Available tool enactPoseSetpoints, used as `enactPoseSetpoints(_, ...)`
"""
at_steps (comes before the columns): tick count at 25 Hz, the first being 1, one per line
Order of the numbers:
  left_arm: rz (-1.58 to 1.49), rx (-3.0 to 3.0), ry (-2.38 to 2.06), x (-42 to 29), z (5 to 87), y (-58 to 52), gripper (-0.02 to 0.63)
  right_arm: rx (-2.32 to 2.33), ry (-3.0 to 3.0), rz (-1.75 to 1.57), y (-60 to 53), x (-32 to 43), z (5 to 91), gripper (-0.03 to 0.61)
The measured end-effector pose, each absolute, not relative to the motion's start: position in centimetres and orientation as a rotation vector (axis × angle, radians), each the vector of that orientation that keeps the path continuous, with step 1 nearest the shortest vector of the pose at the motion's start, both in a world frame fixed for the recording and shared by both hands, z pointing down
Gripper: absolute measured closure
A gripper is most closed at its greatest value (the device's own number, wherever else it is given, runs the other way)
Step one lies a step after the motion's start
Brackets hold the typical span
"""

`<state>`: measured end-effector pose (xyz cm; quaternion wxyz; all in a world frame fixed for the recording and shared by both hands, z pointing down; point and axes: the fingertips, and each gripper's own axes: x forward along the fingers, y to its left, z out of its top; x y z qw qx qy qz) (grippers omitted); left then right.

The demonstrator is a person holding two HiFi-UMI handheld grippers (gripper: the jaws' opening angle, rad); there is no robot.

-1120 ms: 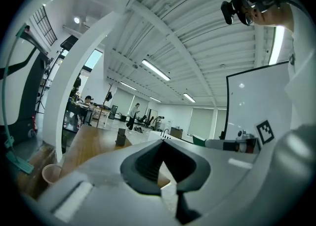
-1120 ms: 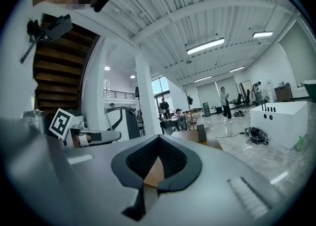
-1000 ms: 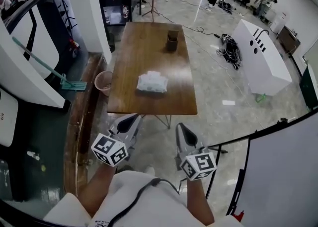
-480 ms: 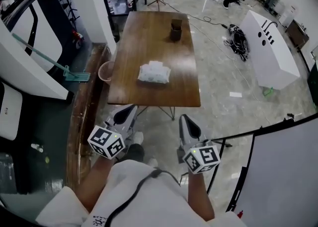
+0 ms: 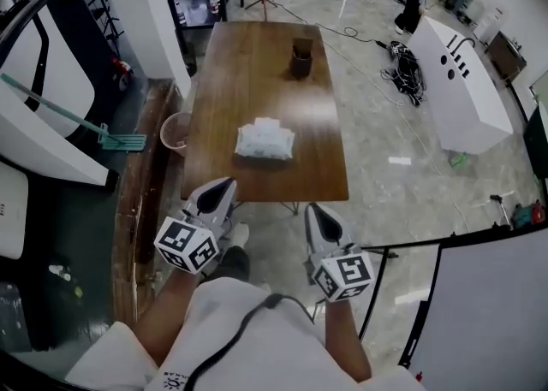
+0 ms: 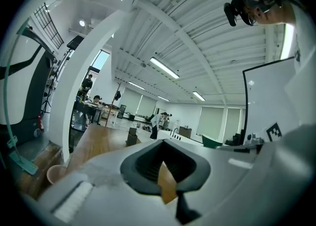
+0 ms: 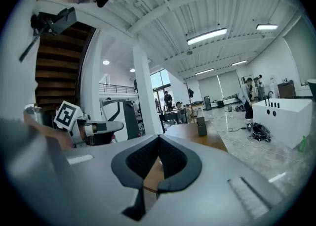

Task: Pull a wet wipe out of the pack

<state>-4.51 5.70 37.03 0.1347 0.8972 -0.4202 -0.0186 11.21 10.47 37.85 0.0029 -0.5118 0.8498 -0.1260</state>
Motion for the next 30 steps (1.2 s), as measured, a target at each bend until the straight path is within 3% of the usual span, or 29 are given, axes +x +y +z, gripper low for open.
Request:
enactPoseSetpoints(16,0.109,2.656,-1.001,-5.1,40.4,-10.5,0.604,-1.678,2.697,-0.461,-5.4,5.5,39.5,0.575)
enactPoseSetpoints(30,0.373,2.617,-0.8,-4.3,50.6,-17.6,0.606,-1.826,2.767,-0.555,-13.3,2.9,46.6,0.574)
